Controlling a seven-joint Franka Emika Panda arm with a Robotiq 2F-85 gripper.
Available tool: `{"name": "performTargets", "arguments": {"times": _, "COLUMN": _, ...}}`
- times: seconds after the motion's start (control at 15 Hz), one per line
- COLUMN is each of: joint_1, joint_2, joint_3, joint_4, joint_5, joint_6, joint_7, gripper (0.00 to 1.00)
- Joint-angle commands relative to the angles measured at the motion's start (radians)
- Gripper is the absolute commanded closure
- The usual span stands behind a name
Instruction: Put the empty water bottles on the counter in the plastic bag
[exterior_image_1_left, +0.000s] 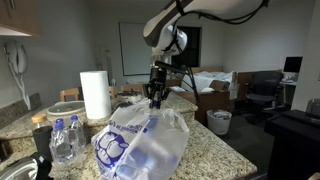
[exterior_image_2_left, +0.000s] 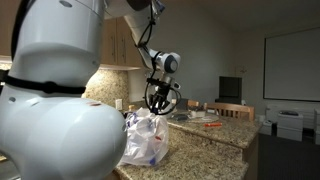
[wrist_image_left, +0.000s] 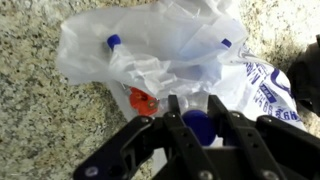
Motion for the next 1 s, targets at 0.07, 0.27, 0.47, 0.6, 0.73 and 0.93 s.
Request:
{"name": "performTargets", "arguments": {"times": 0.07, "joint_1": -0.006, "joint_2": 0.215, "joint_3": 0.045, "joint_4": 0.246, "joint_5": -0.038, "joint_6": -0.17, "joint_7": -0.134, "gripper": 0.85}}
{"name": "performTargets", "arguments": {"times": 0.27, "joint_1": 0.01, "joint_2": 0.287, "joint_3": 0.067, "joint_4": 0.331, "joint_5": -0.094, "joint_6": -0.299, "joint_7": -0.171, "gripper": 0.86}}
{"name": "performTargets", "arguments": {"times": 0.47, "joint_1": 0.032, "joint_2": 0.306, "joint_3": 0.074, "joint_4": 0.365, "joint_5": -0.165, "joint_6": -0.404, "joint_7": -0.177, "gripper": 0.42}}
{"name": "performTargets", "arguments": {"times": 0.6, "joint_1": 0.039, "joint_2": 0.303, "joint_3": 0.075, "joint_4": 0.375, "joint_5": -0.188, "joint_6": -0.434, "joint_7": -0.177, "gripper": 0.32}}
{"name": "performTargets", "arguments": {"times": 0.73, "joint_1": 0.038, "joint_2": 0.294, "joint_3": 0.071, "joint_4": 0.374, "joint_5": -0.187, "joint_6": -0.409, "joint_7": -0.168, "gripper": 0.21}}
{"name": "performTargets", "arguments": {"times": 0.93, "joint_1": 0.038, "joint_2": 0.286, "joint_3": 0.07, "joint_4": 0.38, "joint_5": -0.197, "joint_6": -0.379, "joint_7": -0.185, "gripper": 0.02}}
